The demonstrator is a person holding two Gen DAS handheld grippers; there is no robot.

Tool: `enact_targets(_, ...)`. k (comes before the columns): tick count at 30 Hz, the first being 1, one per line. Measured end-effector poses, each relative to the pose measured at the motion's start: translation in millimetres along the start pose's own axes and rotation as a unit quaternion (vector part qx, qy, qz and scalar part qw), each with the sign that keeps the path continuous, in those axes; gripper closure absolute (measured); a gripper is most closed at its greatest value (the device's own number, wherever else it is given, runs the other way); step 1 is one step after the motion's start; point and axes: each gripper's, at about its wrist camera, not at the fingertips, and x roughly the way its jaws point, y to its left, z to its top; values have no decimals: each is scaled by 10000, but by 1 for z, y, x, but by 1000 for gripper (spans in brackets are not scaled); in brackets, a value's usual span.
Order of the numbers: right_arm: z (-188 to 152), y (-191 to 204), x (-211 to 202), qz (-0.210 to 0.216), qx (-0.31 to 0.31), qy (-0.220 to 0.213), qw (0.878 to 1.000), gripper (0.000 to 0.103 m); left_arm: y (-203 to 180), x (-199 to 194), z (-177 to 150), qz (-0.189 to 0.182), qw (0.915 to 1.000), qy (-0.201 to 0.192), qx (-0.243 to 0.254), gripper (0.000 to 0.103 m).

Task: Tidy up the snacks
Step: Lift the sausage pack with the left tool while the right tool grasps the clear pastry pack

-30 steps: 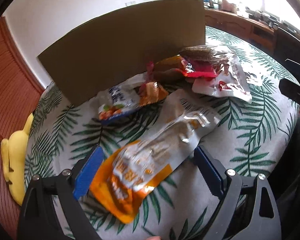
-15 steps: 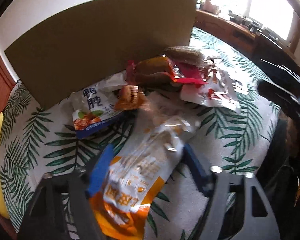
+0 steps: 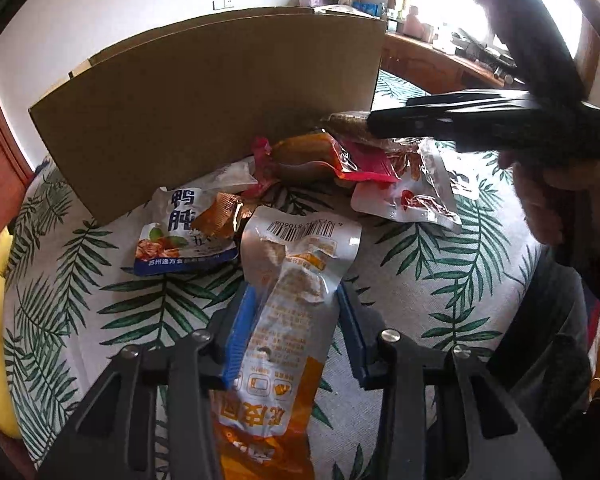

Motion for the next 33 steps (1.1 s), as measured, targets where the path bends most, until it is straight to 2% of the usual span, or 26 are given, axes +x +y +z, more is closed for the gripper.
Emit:
enact_targets(6,9,-8,30,163,155,576,9981,31,5,-3,0,-9,10000,-34,39,66)
enact_targets(10,9,-7,35,141,74,706,9974,37,6,-3,3,-48,9999,-110,-44,67)
enact_targets(12,9,-5,33,71,7,697,9975,43,7,-5,0,-53,9999,-141,-81,67)
enact_targets(13,9,-5,32,30,-30,686,9976,55,8,-8,-2,-58,9998,-177,-110,68)
enact_targets(15,8,-5,30,-58,-81,660,9978,59,10,-12,-5,-96,9995,-247,-169,70)
enact_targets(25,2,-10,17,-20,-93,515,9986,61,23,-28,-8,-79,9982,-484,-342,71)
enact_targets(33,-2,2,-1,-37,-230,203,9995,61,30,-50,-10,-153,9944,-910,-516,71)
